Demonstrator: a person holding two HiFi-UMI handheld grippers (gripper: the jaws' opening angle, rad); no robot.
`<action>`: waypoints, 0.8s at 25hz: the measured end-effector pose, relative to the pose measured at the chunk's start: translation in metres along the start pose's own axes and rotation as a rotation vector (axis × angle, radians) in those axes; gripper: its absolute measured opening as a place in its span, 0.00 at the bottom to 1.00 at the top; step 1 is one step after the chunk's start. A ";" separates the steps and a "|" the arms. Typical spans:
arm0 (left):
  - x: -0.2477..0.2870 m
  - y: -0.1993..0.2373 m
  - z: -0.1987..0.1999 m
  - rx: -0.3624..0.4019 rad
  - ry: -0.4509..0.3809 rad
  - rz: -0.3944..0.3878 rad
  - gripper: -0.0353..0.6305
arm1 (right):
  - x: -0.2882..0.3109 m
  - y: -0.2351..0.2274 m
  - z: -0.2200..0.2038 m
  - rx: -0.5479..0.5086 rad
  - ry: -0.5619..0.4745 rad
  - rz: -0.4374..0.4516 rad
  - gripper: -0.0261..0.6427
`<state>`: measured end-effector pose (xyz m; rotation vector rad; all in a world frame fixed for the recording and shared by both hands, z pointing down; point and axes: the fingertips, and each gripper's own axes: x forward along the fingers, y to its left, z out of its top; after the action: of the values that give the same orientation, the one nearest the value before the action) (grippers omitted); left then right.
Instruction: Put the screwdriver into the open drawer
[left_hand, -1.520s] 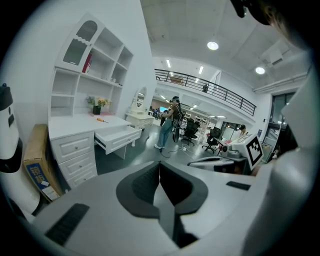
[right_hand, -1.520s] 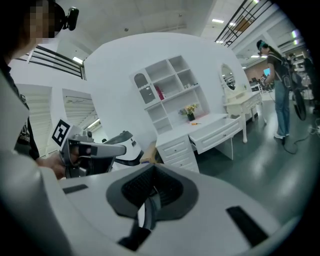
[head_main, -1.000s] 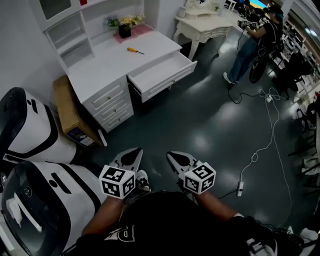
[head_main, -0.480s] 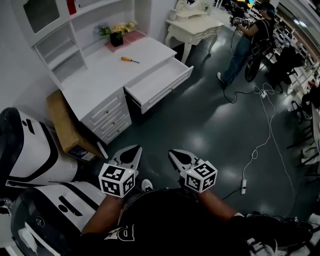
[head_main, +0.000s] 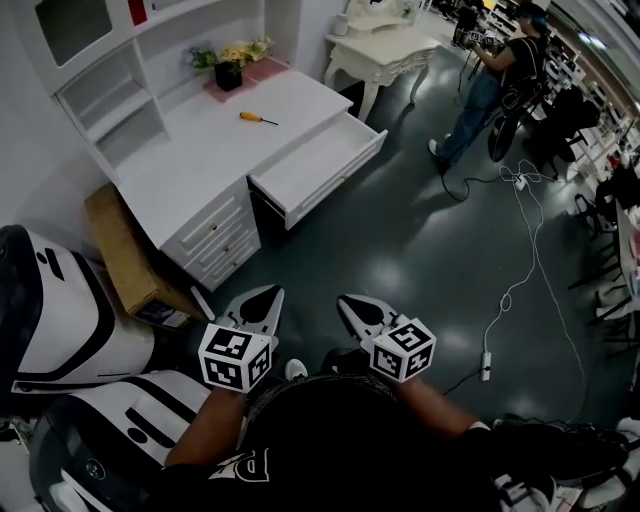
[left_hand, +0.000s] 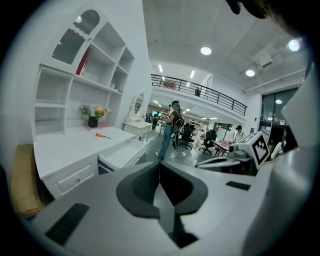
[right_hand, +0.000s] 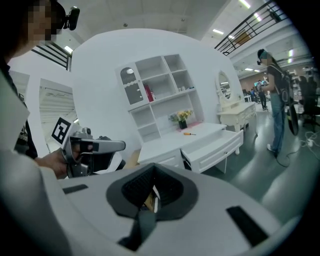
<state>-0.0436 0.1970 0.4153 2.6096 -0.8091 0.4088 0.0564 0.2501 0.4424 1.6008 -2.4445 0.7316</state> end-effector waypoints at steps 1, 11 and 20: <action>0.000 0.002 -0.001 -0.004 0.001 -0.001 0.08 | 0.003 0.001 0.002 -0.001 0.001 -0.001 0.05; -0.010 0.022 -0.005 -0.033 0.001 0.026 0.08 | 0.022 0.015 0.014 -0.035 0.011 0.032 0.05; -0.004 0.031 -0.016 -0.066 0.031 0.050 0.08 | 0.040 0.008 0.020 -0.038 0.006 0.069 0.05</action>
<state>-0.0678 0.1823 0.4361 2.5204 -0.8639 0.4285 0.0351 0.2101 0.4369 1.5061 -2.5044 0.6946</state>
